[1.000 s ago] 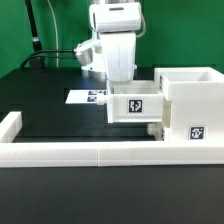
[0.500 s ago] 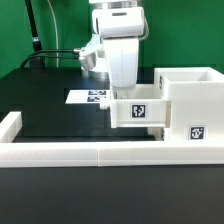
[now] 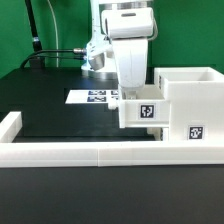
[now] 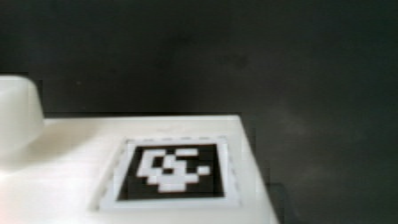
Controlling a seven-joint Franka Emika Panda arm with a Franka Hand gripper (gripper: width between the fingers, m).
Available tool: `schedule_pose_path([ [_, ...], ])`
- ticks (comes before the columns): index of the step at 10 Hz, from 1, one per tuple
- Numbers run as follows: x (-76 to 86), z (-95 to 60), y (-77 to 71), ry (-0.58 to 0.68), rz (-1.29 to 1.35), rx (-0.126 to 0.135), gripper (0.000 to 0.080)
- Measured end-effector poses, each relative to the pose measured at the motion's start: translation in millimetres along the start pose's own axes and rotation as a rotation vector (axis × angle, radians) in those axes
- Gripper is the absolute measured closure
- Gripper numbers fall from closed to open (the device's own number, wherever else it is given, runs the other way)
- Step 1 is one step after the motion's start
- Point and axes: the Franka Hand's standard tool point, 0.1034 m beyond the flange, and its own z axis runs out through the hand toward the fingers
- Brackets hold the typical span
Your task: Assemble drawer
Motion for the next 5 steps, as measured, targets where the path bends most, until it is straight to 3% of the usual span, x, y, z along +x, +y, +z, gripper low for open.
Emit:
schedule_pose_path([
  [2, 9.6, 0.2, -0.2, 0.004, -0.007, -0.003, 0.0755],
  [4, 7.7, 0.2, -0.1, 0.003, -0.004, -0.003, 0.0752],
  [5, 7.7, 0.2, -0.1, 0.003, -0.004, -0.003, 0.0538],
])
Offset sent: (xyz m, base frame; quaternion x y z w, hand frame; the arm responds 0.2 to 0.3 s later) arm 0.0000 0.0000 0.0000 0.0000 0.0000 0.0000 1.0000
